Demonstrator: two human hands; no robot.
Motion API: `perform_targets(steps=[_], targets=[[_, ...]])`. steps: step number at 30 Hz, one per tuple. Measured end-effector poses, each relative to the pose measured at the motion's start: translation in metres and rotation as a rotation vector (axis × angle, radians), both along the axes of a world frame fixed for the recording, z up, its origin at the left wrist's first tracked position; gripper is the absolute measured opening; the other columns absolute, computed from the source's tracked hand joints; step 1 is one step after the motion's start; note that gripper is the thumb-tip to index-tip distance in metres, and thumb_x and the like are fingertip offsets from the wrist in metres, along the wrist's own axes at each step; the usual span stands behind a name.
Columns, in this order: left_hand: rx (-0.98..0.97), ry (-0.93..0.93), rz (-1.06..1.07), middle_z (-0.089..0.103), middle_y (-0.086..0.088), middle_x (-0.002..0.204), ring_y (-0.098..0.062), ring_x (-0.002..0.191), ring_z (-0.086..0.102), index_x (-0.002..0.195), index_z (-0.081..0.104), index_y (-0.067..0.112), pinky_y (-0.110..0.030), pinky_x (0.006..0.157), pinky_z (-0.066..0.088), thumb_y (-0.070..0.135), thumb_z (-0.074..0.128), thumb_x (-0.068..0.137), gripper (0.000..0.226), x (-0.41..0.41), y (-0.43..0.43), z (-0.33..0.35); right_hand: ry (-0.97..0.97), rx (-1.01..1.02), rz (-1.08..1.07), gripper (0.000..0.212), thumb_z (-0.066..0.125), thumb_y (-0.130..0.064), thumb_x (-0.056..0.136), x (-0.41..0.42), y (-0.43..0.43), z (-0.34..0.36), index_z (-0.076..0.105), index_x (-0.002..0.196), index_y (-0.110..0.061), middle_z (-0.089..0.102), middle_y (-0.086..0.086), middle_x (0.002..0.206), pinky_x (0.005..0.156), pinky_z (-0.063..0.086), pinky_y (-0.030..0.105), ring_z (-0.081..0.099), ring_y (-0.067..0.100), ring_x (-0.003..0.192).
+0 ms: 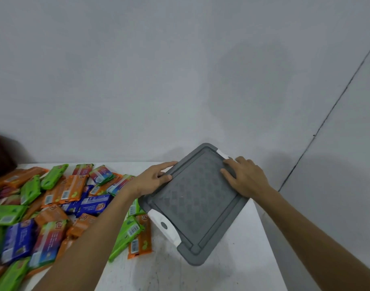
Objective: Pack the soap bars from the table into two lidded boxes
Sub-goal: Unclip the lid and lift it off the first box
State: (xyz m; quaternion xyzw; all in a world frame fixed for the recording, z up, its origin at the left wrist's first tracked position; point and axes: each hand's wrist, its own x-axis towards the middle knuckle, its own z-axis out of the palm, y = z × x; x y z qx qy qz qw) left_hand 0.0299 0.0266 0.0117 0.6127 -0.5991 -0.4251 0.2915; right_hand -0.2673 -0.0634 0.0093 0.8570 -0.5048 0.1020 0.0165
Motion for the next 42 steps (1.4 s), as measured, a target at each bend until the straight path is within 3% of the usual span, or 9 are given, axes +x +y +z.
perform_targets(steps=[7,14,19,24,27,29,33,38,42], targets=[[0.065,-0.055,-0.148,0.065,0.0,0.122,-0.012,0.104,0.065,0.142,0.041,0.036,-0.023,0.084,0.055,0.025,0.047,0.101,0.043,-0.022,-0.004,0.001,0.052,0.02,0.123,0.038,0.03,-0.041,0.101,-0.047,0.014,-0.018,0.052,0.132,-0.037,0.065,0.002,0.113,0.073,0.055,0.037,0.064,0.023,0.092],[0.1,-0.156,-0.255,0.064,0.007,0.121,-0.004,0.104,0.063,0.139,0.042,0.046,-0.014,0.081,0.05,0.032,0.045,0.101,0.04,-0.031,-0.012,-0.003,0.044,0.162,0.016,0.05,0.025,-0.05,0.1,-0.056,0.042,-0.029,0.021,0.15,-0.043,0.05,0.002,0.109,0.073,0.051,0.032,0.059,0.021,0.084],[-0.026,-0.391,-0.214,0.065,0.003,0.119,-0.012,0.103,0.06,0.135,0.045,0.047,-0.032,0.091,0.046,0.037,0.044,0.1,0.036,-0.035,-0.015,-0.009,-0.007,0.197,-0.109,0.053,0.022,-0.053,0.1,-0.048,0.062,-0.033,0.014,0.151,-0.041,0.054,0.005,0.095,0.068,0.045,0.034,0.062,0.026,0.082],[-0.181,-0.688,-0.005,0.047,-0.005,0.145,-0.025,0.13,0.044,0.144,0.038,0.034,-0.041,0.107,0.037,0.054,0.031,0.096,0.052,-0.036,0.012,-0.033,-0.091,0.229,-0.221,0.054,0.024,-0.053,0.099,-0.048,0.088,-0.035,0.013,0.151,-0.043,0.057,0.001,0.075,0.055,0.043,0.03,0.055,0.019,0.065],[-0.124,-0.581,0.228,0.02,-0.013,0.158,-0.031,0.145,0.017,0.149,0.023,0.041,-0.044,0.116,0.02,0.051,0.034,0.098,0.053,-0.039,0.048,-0.047,-0.138,0.257,-0.296,0.054,0.025,-0.053,0.1,-0.052,0.103,-0.035,0.012,0.151,-0.043,0.056,0.001,0.071,0.052,0.041,0.029,0.051,0.017,0.06],[-0.077,-0.447,0.283,0.023,-0.011,0.157,-0.028,0.145,0.022,0.149,0.014,0.048,-0.045,0.114,0.025,0.051,0.034,0.098,0.055,-0.046,0.074,-0.049,-0.171,0.29,-0.326,0.055,0.026,-0.052,0.1,-0.054,0.111,-0.034,0.012,0.152,-0.041,0.053,0.0,0.071,0.049,0.035,0.028,0.046,0.014,0.059],[-0.098,-0.414,0.29,0.056,-0.011,0.136,-0.027,0.115,0.058,0.15,0.006,0.047,-0.036,0.09,0.046,0.048,0.032,0.099,0.057,-0.066,0.112,-0.041,-0.354,0.369,-0.307,0.055,0.03,-0.046,0.101,-0.056,0.122,-0.035,0.015,0.153,-0.037,0.055,-0.002,0.074,0.054,0.038,0.03,0.05,0.012,0.063],[-0.131,-0.485,0.337,0.057,-0.012,0.133,-0.027,0.111,0.058,0.151,0.006,0.043,-0.034,0.085,0.044,0.045,0.029,0.1,0.056,-0.07,0.118,-0.042,-0.472,0.503,-0.212,0.052,0.031,-0.037,0.103,-0.065,0.117,-0.034,0.015,0.152,-0.041,0.061,0.006,0.1,0.073,0.036,0.028,0.046,0.01,0.071],[-0.139,-0.498,0.361,0.047,-0.011,0.145,-0.028,0.127,0.048,0.152,0.009,0.04,-0.039,0.1,0.04,0.043,0.027,0.101,0.055,-0.07,0.119,-0.043,-0.479,0.533,-0.147,0.051,0.03,-0.036,0.103,-0.068,0.112,-0.035,0.014,0.152,-0.041,0.061,0.01,0.125,0.082,0.038,0.026,0.057,0.02,0.093]])
